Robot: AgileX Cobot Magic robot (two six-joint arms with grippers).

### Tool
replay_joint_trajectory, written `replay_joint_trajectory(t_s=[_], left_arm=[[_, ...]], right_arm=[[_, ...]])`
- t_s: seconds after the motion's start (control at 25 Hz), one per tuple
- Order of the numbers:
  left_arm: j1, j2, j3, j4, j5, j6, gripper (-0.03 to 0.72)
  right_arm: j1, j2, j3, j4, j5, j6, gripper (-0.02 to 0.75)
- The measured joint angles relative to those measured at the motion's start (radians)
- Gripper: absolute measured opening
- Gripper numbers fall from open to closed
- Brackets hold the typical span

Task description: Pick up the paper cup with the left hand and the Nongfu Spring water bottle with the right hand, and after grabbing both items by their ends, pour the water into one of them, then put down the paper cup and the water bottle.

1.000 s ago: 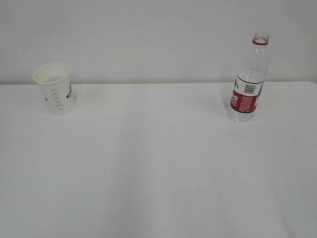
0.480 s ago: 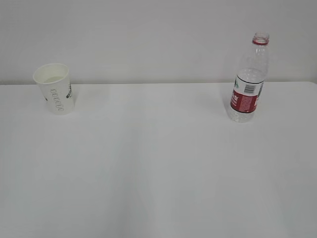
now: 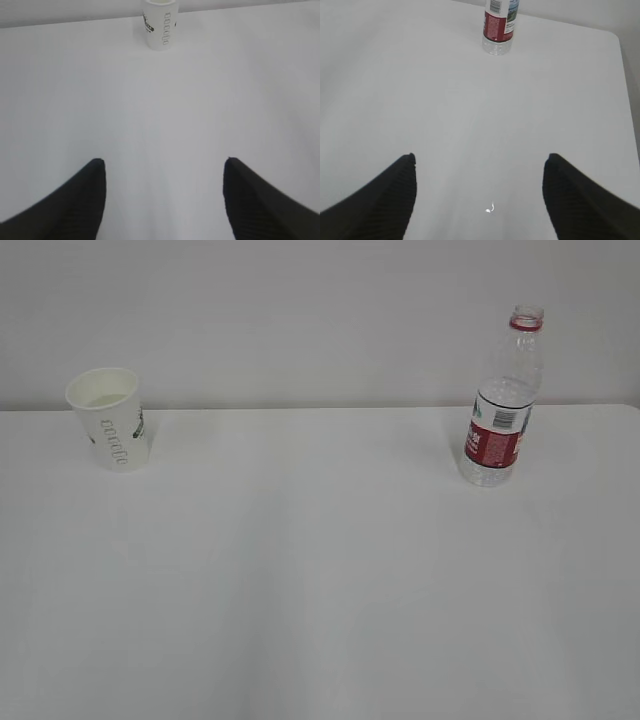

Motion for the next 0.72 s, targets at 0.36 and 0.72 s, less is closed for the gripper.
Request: replay_joint_trajectory(t_s=[0.36, 0.72], left_arm=[[0.000, 0.000, 0.000, -0.001, -0.007, 0.000, 0.505], [0.000, 0.000, 0.000, -0.002, -0.007, 0.000, 0.505]], right_arm=[[0.000, 0.000, 0.000, 0.000, 0.000, 0.000, 0.591], [0.000, 0.000, 0.000, 0.000, 0.000, 0.000, 0.591]])
